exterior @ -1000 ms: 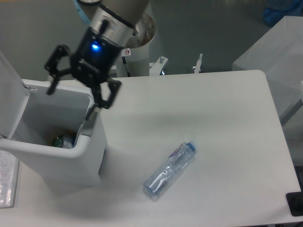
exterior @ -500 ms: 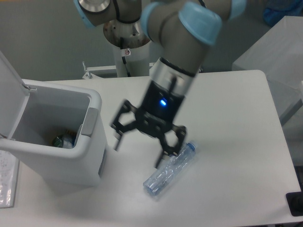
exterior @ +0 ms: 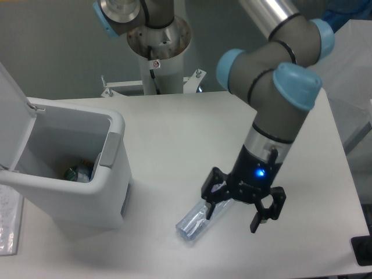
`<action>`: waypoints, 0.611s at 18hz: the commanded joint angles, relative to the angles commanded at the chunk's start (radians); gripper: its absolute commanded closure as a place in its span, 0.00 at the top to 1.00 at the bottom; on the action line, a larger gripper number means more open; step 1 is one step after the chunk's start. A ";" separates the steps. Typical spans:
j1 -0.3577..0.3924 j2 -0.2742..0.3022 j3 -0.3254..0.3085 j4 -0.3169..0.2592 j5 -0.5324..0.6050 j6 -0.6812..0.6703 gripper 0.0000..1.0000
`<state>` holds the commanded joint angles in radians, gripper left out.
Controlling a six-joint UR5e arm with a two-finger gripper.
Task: Place the trash in the trash can
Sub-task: 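Move the open gripper over the clear water bottle, then lower the gripper onto the bottle and close on its body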
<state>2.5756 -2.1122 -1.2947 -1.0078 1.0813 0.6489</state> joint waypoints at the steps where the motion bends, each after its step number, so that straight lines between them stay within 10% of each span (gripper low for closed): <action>1: -0.006 -0.003 -0.002 0.000 0.015 0.000 1.00; 11: -0.044 -0.055 -0.026 -0.038 0.192 0.173 1.00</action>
<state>2.5311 -2.1674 -1.3208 -1.0460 1.2729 0.8219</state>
